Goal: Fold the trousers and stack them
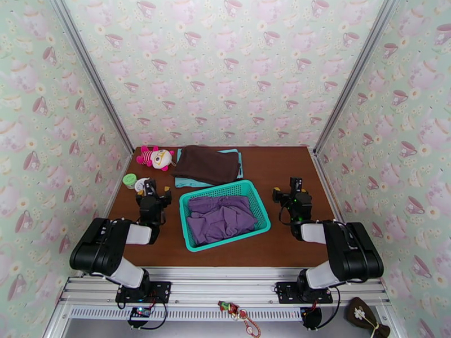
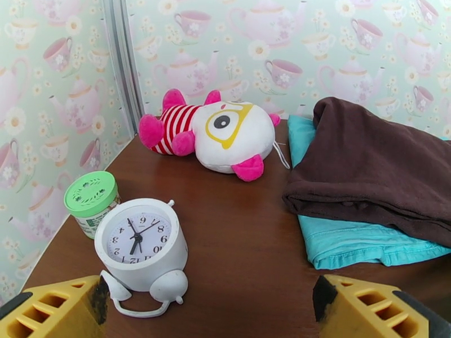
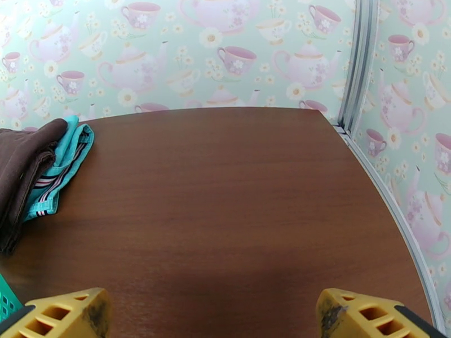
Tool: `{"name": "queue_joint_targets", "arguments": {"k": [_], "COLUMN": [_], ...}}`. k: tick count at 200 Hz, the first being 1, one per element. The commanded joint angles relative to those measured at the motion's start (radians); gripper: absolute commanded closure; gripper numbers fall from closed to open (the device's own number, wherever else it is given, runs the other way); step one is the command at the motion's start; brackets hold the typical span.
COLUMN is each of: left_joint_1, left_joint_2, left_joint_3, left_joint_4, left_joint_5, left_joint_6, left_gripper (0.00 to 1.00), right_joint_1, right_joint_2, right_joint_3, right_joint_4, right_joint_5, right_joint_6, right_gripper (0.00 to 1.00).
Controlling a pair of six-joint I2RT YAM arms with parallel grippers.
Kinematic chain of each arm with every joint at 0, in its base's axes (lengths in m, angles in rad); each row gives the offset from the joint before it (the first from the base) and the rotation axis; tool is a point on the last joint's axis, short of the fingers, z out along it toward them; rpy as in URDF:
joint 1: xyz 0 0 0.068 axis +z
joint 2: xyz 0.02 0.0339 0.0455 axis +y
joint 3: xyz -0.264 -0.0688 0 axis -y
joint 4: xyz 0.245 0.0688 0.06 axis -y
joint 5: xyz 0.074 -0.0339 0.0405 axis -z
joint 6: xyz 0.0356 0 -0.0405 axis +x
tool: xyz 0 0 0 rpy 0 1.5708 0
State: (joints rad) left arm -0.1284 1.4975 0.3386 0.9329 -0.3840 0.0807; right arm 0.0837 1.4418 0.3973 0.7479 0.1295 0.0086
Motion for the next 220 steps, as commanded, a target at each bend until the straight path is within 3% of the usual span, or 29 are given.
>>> {"name": "queue_joint_targets", "arguments": {"k": [1, 11, 23, 36, 55, 70, 89, 104, 139, 210, 220], "left_joint_1": [-0.114, -0.200, -0.294, -0.373, -0.494, -0.604, -0.672, -0.723, -0.776, -0.780, -0.782], "left_joint_2": [-0.210, -0.309, -0.371, -0.382, -0.345, -0.293, -0.187, -0.092, 0.093, 0.298, 0.321], "left_joint_3": [0.099, 0.199, 0.353, 0.490, 0.615, 0.692, 0.777, 0.819, 0.861, 0.786, 0.776], "left_joint_4": [-0.298, -0.585, -0.923, -1.174, -1.385, -1.508, -1.644, -1.676, -1.634, -1.429, -1.412], "left_joint_5": [-0.112, -0.120, -0.096, 0.072, 0.257, 0.225, 0.206, 0.179, 0.234, 0.381, 0.406], "left_joint_6": [0.070, 0.055, -0.077, -0.213, -0.295, -0.302, -0.308, -0.294, -0.280, -0.350, -0.358], "left_gripper": [0.00, 0.00, 0.00, 0.00, 0.00, 0.00, 0.00, 0.00, 0.00, 0.00, 0.06], "right_joint_1": [0.038, 0.040, 0.050, 0.068, 0.074, 0.074, 0.074, 0.074, 0.074, 0.075, 0.076], "right_joint_2": [-0.182, -0.266, -0.346, -0.416, -0.537, -0.678, -0.785, -0.823, -0.837, -0.836, -0.833], "right_joint_3": [0.083, 0.131, 0.196, 0.232, 0.222, 0.200, 0.178, 0.172, 0.161, 0.132, 0.132], "right_joint_4": [-0.273, -0.485, -0.718, -0.878, -1.009, -1.091, -1.172, -1.205, -1.211, -1.193, -1.196], "right_joint_5": [0.132, 0.103, 0.029, -0.057, -0.111, -0.119, -0.128, -0.174, -0.274, -0.343, -0.350], "right_joint_6": [0.081, 0.164, 0.233, 0.269, 0.318, 0.335, 0.332, 0.332, 0.361, 0.377, 0.378], "right_gripper": [0.00, 0.01, 0.01, 0.00, 0.00, 0.01, 0.01, 0.01, 0.01, 0.01, 0.01]}}
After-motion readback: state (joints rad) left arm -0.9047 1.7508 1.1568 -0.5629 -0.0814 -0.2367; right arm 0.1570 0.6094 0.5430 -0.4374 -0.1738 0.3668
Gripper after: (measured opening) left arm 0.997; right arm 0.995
